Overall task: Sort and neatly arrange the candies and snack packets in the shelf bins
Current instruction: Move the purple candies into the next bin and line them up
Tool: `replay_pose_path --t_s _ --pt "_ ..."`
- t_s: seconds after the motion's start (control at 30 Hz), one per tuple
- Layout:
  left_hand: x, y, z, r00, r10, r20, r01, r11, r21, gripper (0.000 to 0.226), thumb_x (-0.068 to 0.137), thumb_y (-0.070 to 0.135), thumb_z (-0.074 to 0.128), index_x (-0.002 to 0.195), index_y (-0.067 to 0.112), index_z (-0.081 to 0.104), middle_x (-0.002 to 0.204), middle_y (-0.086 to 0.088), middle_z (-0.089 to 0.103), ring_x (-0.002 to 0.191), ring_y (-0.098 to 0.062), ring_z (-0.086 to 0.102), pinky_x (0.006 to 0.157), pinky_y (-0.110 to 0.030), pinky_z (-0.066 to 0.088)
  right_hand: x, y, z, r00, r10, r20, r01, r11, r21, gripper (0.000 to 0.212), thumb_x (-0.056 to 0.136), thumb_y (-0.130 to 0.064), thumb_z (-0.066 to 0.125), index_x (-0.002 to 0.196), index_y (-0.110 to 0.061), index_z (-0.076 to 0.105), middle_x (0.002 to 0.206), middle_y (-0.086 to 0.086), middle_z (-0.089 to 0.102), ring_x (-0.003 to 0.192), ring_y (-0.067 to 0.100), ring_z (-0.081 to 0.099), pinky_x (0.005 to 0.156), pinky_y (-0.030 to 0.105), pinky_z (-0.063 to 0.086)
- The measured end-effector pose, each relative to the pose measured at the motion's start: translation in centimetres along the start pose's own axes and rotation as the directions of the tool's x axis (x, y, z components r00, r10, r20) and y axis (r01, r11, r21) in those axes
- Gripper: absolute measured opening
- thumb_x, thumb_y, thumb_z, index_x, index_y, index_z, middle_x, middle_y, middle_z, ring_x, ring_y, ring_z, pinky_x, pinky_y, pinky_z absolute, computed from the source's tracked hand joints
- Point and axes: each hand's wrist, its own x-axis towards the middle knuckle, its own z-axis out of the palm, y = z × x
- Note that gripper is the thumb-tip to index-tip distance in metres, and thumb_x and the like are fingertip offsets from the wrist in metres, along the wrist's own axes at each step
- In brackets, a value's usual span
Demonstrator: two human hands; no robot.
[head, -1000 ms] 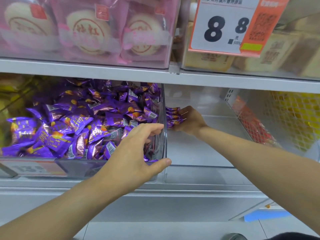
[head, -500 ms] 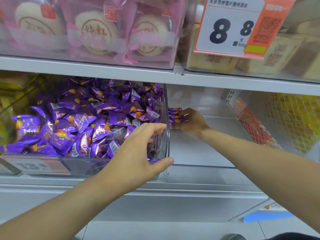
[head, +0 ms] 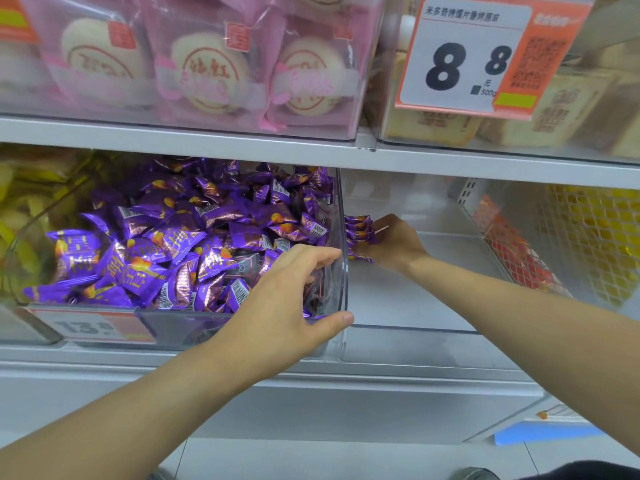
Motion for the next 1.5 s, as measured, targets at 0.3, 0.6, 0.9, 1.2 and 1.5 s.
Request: replay_pose_path --t_s 0.3,0.6,0.9,1.2,1.5 --pt "0.0 -0.6 -3.5 0.982 0.109 -0.157 -0.072 0.972 0.225 0.039 0.081 0.028 0.078 0.117 0.023 0.064 0.115 0.011 0.055 0.11 -0.003 0.051 0.096 -0.007 0.032 -4.2 -4.6 -4.7 0.991 -0.133 -0.025 0.135 0.979 0.154 0.015 0.077 -0.009 0.078 0.086 -0.018 0.068 0.078 0.0 0.07 0.062 0.007 0.062 0.057 0.016 0.047" --pt "-0.5 -3.2 -7.1 0.997 -0.056 -0.043 0.07 0.873 0.482 0.045 0.078 0.041 0.077 0.117 0.021 0.068 0.113 0.009 0.06 0.104 -0.013 0.052 0.088 -0.026 0.038 -13.3 -10.8 -2.3 0.585 -0.804 0.11 0.811 0.575 -0.111 0.013 0.079 -0.015 0.072 0.092 -0.015 0.069 0.084 -0.005 0.065 0.077 0.013 0.057 0.075 0.025 0.048" --pt "-1.1 -3.5 -8.6 0.998 -0.024 0.057 -0.003 0.904 0.427 0.019 0.071 0.036 0.084 0.085 0.025 0.077 0.093 0.012 0.065 0.085 -0.006 0.048 0.074 -0.008 0.033 -11.5 -12.3 0.0 0.658 -0.624 0.421 0.75 0.495 -0.438 0.046 0.089 -0.03 0.069 0.132 -0.024 0.055 0.119 0.002 0.058 0.109 0.026 0.057 0.088 0.037 0.047" --pt "-2.8 -0.4 -9.9 0.939 -0.134 -0.318 0.102 0.988 -0.114 0.009 0.09 0.021 0.064 0.095 0.02 0.057 0.084 0.003 0.073 0.076 -0.01 0.072 0.069 -0.017 0.052 -11.3 -12.6 0.4 0.688 -0.622 0.374 0.723 0.54 -0.431 0.046 0.085 -0.031 0.075 0.125 -0.024 0.054 0.109 0.002 0.056 0.098 0.03 0.06 0.071 0.032 0.039" --pt "-2.9 -0.9 -7.9 0.795 -0.599 -0.093 0.398 0.632 -0.665 0.029 0.104 0.012 0.043 0.118 -0.009 0.058 0.104 -0.023 0.069 0.084 -0.029 0.075 0.074 -0.031 0.062 -11.2 -12.8 0.8 0.687 -0.601 0.407 0.72 0.49 -0.492 0.039 0.089 -0.035 0.07 0.127 -0.026 0.063 0.115 0.003 0.052 0.101 0.03 0.061 0.081 0.039 0.051"
